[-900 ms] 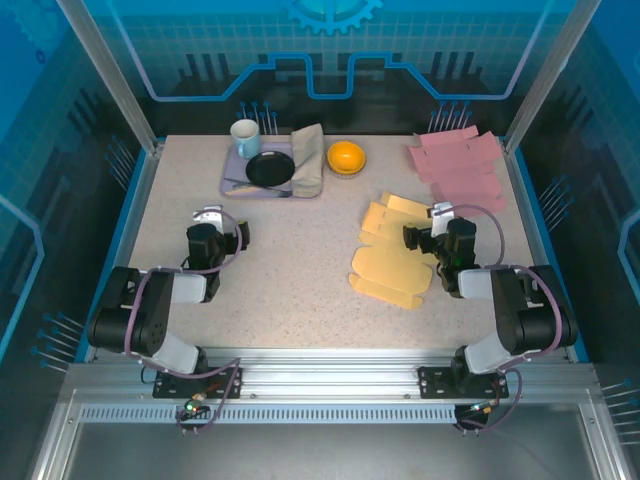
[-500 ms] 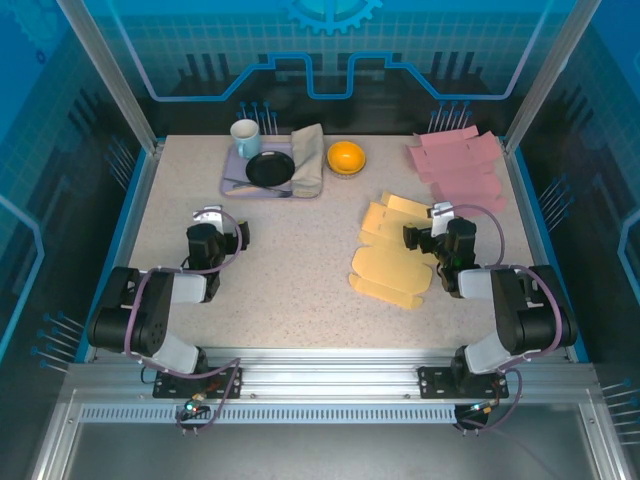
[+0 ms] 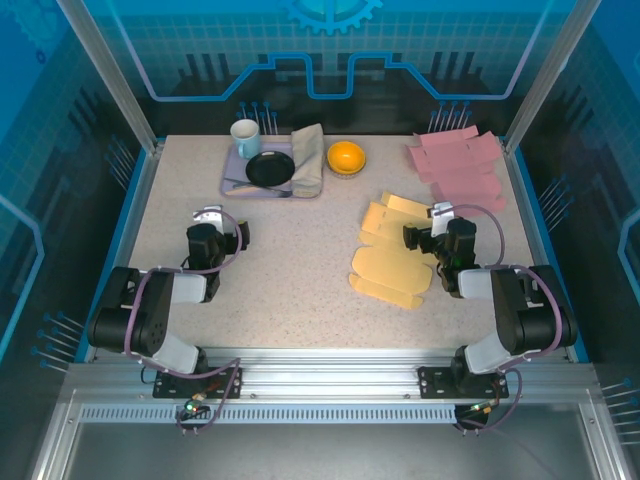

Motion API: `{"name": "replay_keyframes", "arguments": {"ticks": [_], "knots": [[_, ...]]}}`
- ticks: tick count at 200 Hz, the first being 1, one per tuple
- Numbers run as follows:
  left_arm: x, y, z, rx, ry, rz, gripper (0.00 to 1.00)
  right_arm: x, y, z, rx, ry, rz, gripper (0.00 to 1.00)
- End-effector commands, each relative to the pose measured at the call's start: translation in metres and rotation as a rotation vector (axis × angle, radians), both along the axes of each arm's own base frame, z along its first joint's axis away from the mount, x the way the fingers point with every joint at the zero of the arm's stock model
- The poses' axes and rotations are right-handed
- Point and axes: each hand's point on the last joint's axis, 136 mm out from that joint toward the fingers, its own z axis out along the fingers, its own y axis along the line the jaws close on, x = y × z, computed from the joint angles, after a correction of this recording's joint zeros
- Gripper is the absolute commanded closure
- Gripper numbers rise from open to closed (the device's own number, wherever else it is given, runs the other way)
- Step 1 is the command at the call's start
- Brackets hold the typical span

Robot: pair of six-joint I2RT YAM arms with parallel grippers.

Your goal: Fold the paper box

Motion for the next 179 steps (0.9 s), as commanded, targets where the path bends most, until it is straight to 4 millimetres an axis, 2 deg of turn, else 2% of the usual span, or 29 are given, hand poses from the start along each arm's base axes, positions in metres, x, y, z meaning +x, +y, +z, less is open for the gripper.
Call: {"name": "replay_keyframes", "arguments": {"ticks": [1, 154, 179], "knots": [[0.004, 0.005, 0.009, -0.007, -0.031, 0.016, 0.01, 0.003, -0.002, 0.009, 0.010, -0.023, -0.004, 0.00], [0.005, 0.004, 0.008, -0.013, -0.028, 0.009, 0.01, 0.003, -0.002, 0.009, 0.007, -0.022, -0.002, 0.00], [0.007, -0.008, 0.013, -0.011, -0.012, -0.067, 0.01, 0.004, 0.004, 0.012, 0.010, -0.016, 0.033, 0.00]]}}
